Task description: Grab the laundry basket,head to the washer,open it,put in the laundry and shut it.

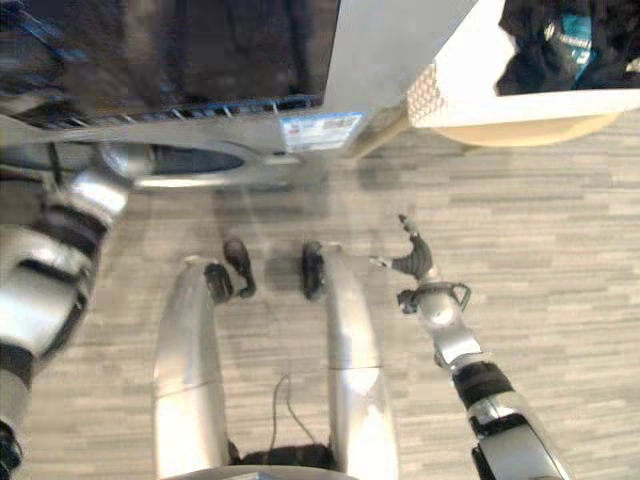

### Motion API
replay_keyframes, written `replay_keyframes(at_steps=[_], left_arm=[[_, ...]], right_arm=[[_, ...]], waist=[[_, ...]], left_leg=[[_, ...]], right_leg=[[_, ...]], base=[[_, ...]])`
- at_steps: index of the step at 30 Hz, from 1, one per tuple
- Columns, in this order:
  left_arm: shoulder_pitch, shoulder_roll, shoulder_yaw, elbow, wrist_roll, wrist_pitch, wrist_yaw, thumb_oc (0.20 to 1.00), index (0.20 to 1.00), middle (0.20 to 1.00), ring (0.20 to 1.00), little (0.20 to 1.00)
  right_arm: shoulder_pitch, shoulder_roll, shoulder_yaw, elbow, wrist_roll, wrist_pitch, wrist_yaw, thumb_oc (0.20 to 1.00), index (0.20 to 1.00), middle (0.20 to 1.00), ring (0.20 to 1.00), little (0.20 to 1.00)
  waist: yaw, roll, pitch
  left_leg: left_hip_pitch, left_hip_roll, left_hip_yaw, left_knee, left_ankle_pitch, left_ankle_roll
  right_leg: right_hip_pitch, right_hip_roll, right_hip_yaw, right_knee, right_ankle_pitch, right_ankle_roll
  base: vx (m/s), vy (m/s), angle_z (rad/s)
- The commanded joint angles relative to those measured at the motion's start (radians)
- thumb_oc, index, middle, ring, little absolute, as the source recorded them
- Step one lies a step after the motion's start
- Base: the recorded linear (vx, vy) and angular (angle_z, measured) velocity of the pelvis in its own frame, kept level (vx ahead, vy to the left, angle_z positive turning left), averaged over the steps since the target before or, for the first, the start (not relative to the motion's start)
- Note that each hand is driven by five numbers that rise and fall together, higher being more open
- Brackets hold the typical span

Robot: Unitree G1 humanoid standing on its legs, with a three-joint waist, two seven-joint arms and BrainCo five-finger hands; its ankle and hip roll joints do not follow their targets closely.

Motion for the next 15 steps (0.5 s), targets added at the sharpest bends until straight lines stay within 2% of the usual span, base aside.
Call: replay_keyframes(at_steps=[1, 3, 5, 6, 7, 8, 9, 10, 11, 12, 13, 15], left_arm=[[0.217, -0.041, 0.039, -0.038, -0.007, -0.042, 0.0, 1.0, 1.0, 1.0, 1.0, 1.0], [0.293, -0.059, 0.06, -0.07, -0.006, -0.041, -0.004, 1.0, 1.0, 1.0, 1.0, 1.0], [0.455, -0.1, 0.103, -0.125, 0.005, -0.039, -0.025, 1.0, 1.0, 1.0, 1.0, 1.0], [0.591, -0.146, 0.145, -0.154, -0.023, -0.048, -0.053, 1.0, 1.0, 1.0, 1.0, 1.0], [0.595, -0.146, 0.145, -0.157, -0.023, -0.047, -0.054, 1.0, 1.0, 1.0, 1.0, 1.0], [0.656, -0.169, 0.164, -0.155, -0.032, -0.047, -0.068, 1.0, 1.0, 1.0, 1.0, 1.0], [0.754, -0.201, 0.183, -0.152, -0.05, -0.045, -0.1, 1.0, 1.0, 1.0, 1.0, 1.0], [0.756, -0.201, 0.183, -0.153, -0.05, -0.044, -0.1, 1.0, 1.0, 1.0, 1.0, 1.0], [0.84, -0.218, 0.193, -0.141, -0.041, -0.039, -0.127, 1.0, 1.0, 1.0, 1.0, 1.0], [0.9, -0.237, 0.2, -0.114, -0.037, -0.037, -0.142, 1.0, 1.0, 1.0, 1.0, 1.0], [0.937, -0.254, 0.192, -0.092, -0.029, -0.036, -0.159, 1.0, 1.0, 1.0, 1.0, 1.0], [0.952, -0.275, 0.185, -0.057, -0.026, -0.036, -0.169, 1.0, 1.0, 1.0, 1.0, 1.0]], right_arm=[[0.122, 0.035, -0.022, -0.011, 0.01, 0.011, -0.026, 1.0, 1.0, 1.0, 1.0, 1.0], [0.132, 0.044, -0.024, 0.002, 0.008, 0.019, -0.025, 1.0, 1.0, 1.0, 1.0, 1.0], [0.163, 0.063, -0.043, 0.021, 0.003, 0.036, -0.018, 1.0, 1.0, 1.0, 1.0, 1.0], [0.194, 0.078, -0.056, 0.053, -0.003, 0.051, -0.011, 1.0, 1.0, 1.0, 1.0, 1.0], [0.196, 0.078, -0.055, 0.053, -0.004, 0.051, -0.011, 1.0, 1.0, 1.0, 1.0, 1.0], [0.211, 0.084, -0.063, 0.069, -0.008, 0.059, -0.005, 1.0, 1.0, 1.0, 1.0, 1.0], [0.234, 0.094, -0.077, 0.111, -0.013, 0.072, 0.004, 1.0, 1.0, 1.0, 1.0, 1.0], [0.236, 0.094, -0.077, 0.11, -0.013, 0.072, 0.004, 1.0, 1.0, 1.0, 1.0, 1.0], [0.263, 0.099, -0.088, 0.139, -0.026, 0.079, 0.019, 1.0, 1.0, 1.0, 1.0, 1.0], [0.288, 0.106, -0.097, 0.158, -0.03, 0.083, 0.026, 1.0, 1.0, 1.0, 1.0, 1.0], [0.307, 0.109, -0.1, 0.177, -0.03, 0.085, 0.037, 1.0, 1.0, 1.0, 1.0, 1.0], [0.312, 0.113, -0.102, 0.201, -0.031, 0.079, 0.039, 1.0, 1.0, 1.0, 1.0, 1.0]], waist=[[0.017, 0.009, -0.139], [0.023, 0.008, -0.14], [0.042, 0.008, -0.145], [0.056, 0.013, -0.155], [0.055, 0.013, -0.152], [0.061, 0.012, -0.155], [0.069, 0.018, -0.17], [0.069, 0.018, -0.167], [0.075, 0.024, -0.191], [0.074, 0.023, -0.21], [0.082, 0.02, -0.227], [0.088, 0.017, -0.247]], left_leg=[[0.103, -0.024, -0.037, -0.187, 0.015, 0.014], [0.154, -0.029, -0.036, -0.23, 0.025, 0.013], [0.285, -0.035, -0.029, -0.339, 0.047, 0.008], [0.4, -0.043, -0.022, -0.443, 0.07, 0.004], [0.409, -0.043, -0.021, -0.45, 0.072, 0.003], [0.475, -0.05, -0.018, -0.506, 0.085, 0.001], [0.584, -0.06, -0.016, -0.603, 0.108, -0.004], [0.592, -0.06, -0.016, -0.608, 0.11, -0.004], [0.684, -0.064, -0.001, -0.705, 0.156, -0.001], [0.769, -0.067, 0.001, -0.764, 0.168, -0.006], [0.84, -0.094, -0.032, -0.816, 0.176, -0.016], [0.891, -0.135, -0.092, -0.868, 0.185, -0.029]], right_leg=[[0.127, -0.025, -0.007, -0.25, 0.008, 0.064], [0.175, -0.023, -0.01, -0.289, 0.016, 0.068], [0.292, -0.022, -0.016, -0.372, 0.039, 0.08], [0.404, -0.021, -0.021, -0.462, 0.058, 0.088], [0.413, -0.021, -0.021, -0.467, 0.06, 0.088], [0.479, -0.018, -0.022, -0.521, 0.074, 0.095], [0.592, -0.011, -0.026, -0.624, 0.101, 0.107], [0.599, -0.011, -0.025, -0.629, 0.103, 0.107], [0.7, 0.001, -0.027, -0.75, 0.159, 0.114], [0.794, 0.012, -0.017, -0.843, 0.188, 0.127], [0.873, 0.026, 0.007, -0.929, 0.217, 0.141], [0.928, 0.039, 0.027, -0.995, 0.241, 0.15]], base=[[0.0, -0.014, 0.17], [0.01, -0.002, 0.09], [0.07, -0.001, 0.1], [0.08, -0.005, 0.06], [0.09, -0.014, -0.01], [0.14, -0.02, -0.05], [0.14, -0.02, -0.04], [0.14, -0.004, 0.02], [0.15, 0.025, 0.04], [0.24, 0.062, -0.29], [0.24, 0.068, -0.61], [0.14, 0.043, -0.86]])
